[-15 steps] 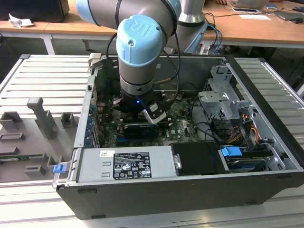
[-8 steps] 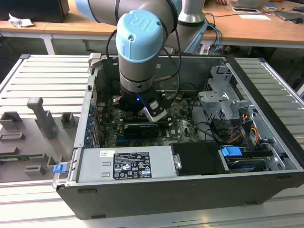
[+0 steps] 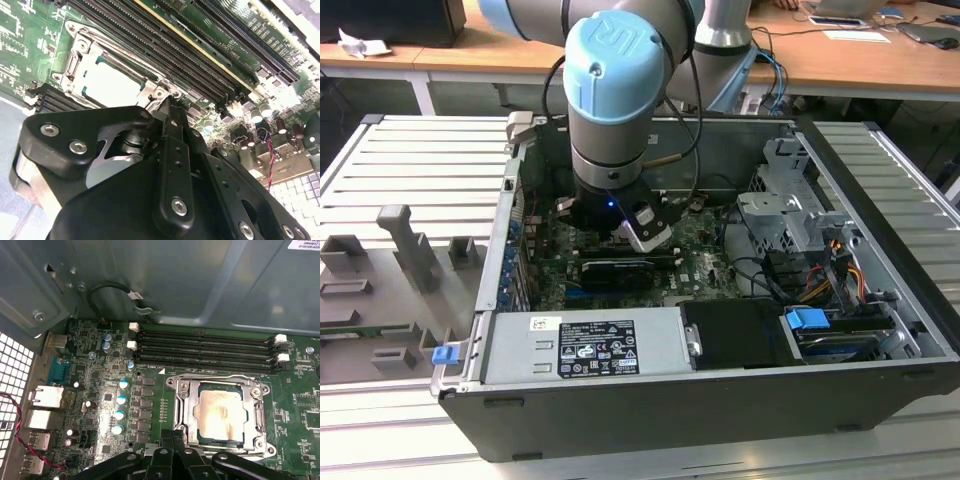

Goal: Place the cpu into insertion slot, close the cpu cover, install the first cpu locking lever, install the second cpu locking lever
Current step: 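Install the second cpu locking lever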

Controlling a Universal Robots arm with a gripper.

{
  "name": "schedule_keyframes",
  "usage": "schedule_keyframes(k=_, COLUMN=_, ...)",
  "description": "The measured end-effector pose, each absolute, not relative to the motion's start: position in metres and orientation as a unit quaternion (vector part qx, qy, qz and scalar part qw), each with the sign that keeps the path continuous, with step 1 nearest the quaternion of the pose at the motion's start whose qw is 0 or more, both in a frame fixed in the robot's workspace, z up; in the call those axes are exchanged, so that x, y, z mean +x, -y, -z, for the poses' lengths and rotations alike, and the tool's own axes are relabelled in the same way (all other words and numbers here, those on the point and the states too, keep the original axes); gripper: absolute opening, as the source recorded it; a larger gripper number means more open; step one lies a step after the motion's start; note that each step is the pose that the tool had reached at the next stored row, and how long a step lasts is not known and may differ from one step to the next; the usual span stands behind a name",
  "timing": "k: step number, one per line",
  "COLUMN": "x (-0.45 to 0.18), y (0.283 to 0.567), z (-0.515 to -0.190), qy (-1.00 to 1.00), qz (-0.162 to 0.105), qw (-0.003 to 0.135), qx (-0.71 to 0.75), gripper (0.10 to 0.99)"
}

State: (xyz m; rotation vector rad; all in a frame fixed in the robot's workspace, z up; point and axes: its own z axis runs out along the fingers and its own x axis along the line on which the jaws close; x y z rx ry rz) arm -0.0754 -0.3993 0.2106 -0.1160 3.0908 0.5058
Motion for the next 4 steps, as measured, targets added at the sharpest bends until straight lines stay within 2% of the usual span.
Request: schedule_keyframes(k=4, x=-0.0754, y=0.3993, z=-0.2138, qy=-0.986, qz=-0.161, qw=0.004, qx=-0.037, gripper=0.106)
